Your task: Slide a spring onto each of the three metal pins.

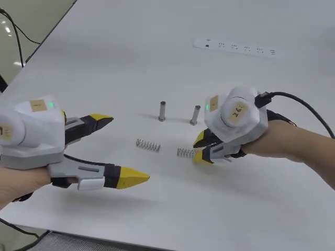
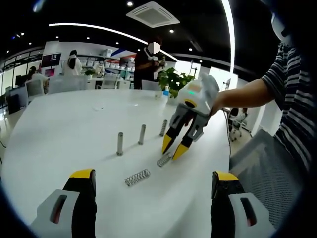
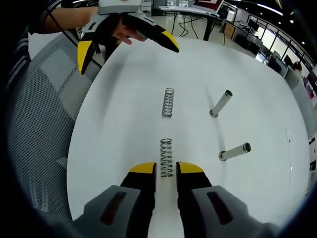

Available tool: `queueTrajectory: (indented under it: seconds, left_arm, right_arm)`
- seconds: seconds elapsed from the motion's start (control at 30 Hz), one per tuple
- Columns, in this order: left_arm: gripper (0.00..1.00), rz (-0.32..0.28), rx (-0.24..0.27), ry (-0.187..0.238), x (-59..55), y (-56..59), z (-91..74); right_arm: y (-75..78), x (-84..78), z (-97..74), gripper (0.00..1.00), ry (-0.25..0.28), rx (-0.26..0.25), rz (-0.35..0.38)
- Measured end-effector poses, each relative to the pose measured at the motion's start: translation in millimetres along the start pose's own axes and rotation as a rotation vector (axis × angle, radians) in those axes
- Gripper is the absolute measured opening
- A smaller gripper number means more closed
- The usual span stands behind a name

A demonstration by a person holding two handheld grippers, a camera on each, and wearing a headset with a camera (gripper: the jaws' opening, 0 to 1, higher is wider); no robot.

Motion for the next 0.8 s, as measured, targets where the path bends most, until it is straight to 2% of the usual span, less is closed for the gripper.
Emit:
queueTrajectory:
  seconds: [0.33,0.47,0.6,0.8]
  left_arm:
    - [0.94,-0.005,0.001,-0.001,-2.4,-0.1,-1.0]
    - [0.94,-0.004,-0.002,-0.004,-3.2,0.7,-0.6]
    - [0.94,-0.005,-0.013,-0.009,-3.1,4.2,2.6]
    - [0.94,0.013,-0.042,-0.012,0.1,12.4,11.1]
  right_arm:
    - [-1.3,-4.6,5.4,0.08,-0.029,0.016,-0.007]
    - [-0.4,-4.1,5.6,0.08,-0.020,0.021,0.002]
    - [1.1,-5.3,4.6,0.08,-0.001,0.024,0.057]
    - [-1.6,-8.5,-6.0,0.08,0.007,0.017,0.057]
Point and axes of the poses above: the centre of the closed fingertips' face, and the gripper's own axes: z roughly forward along the fingers, y roughly to its right, x roughly out of its top, the point moved 1 cm from there along -z, roughly backward along the fingers
